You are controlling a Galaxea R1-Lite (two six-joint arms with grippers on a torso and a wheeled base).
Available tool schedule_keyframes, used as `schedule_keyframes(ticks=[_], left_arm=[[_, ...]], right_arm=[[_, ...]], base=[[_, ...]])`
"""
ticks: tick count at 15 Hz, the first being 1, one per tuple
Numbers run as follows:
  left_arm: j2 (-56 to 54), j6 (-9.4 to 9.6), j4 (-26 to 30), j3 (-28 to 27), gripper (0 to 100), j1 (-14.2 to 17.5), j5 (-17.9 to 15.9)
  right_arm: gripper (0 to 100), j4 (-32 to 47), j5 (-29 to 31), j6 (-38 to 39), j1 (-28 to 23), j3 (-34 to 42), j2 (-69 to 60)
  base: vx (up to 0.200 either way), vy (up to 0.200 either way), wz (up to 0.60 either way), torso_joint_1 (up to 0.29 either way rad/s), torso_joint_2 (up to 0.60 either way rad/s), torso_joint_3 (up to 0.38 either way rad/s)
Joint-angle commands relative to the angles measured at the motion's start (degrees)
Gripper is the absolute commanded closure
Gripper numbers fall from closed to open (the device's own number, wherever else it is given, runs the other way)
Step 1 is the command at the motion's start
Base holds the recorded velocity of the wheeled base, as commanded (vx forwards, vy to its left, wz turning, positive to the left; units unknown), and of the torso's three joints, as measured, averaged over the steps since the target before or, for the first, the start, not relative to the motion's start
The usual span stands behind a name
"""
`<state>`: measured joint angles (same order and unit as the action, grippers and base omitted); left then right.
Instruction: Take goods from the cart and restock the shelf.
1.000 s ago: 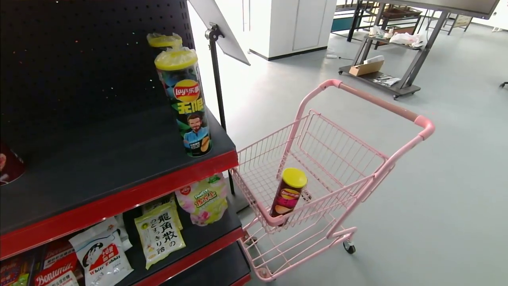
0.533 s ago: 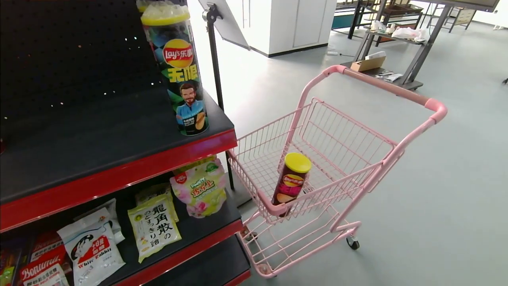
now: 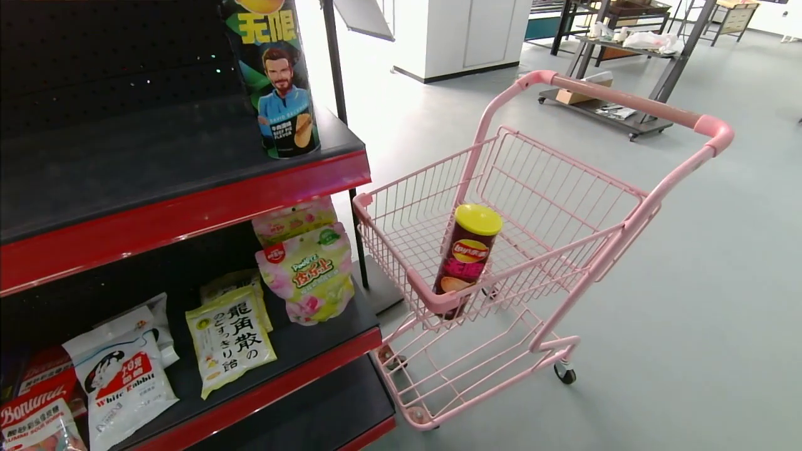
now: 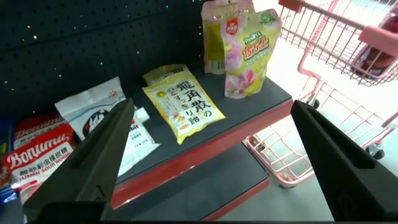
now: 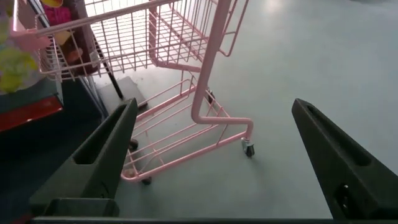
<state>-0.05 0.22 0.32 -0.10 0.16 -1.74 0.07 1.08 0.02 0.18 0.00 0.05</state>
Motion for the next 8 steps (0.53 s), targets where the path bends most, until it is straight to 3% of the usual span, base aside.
schedule_keyframes(ticks=[1, 3, 5, 6, 8], left_arm=[[0.0, 0.04, 0.0, 0.0, 0, 0.0, 0.0], [0.0, 0.04, 0.0, 0.0, 0, 0.0, 0.0], [0.0, 0.04, 0.0, 0.0, 0, 0.0, 0.0], [0.0, 0.04, 0.0, 0.0, 0, 0.0, 0.0], [0.0, 0.13, 0.0, 0.0, 0, 0.0, 0.0]], right_arm=[[0, 0.0, 0.0, 0.0, 0.0, 0.0, 0.0], [0, 0.0, -0.2, -0.2, 0.0, 0.0, 0.0], [0, -0.1, -0.5, -0.6, 0.0, -0.1, 0.0], [0, -0.4, -3.7, 0.5, 0.5, -3.1, 1.7], [0, -0.4, -5.0, 14.5, 3.8, -26.2, 25.7]], base=[[0.000, 0.000, 0.00, -0.090, 0.49, 0.388], [0.000, 0.000, 0.00, -0.063, 0.36, 0.300], [0.000, 0.000, 0.00, -0.019, 0.11, 0.102], [0.000, 0.000, 0.00, 0.007, 0.06, 0.041], [0.000, 0.000, 0.00, 0.000, 0.00, 0.000]])
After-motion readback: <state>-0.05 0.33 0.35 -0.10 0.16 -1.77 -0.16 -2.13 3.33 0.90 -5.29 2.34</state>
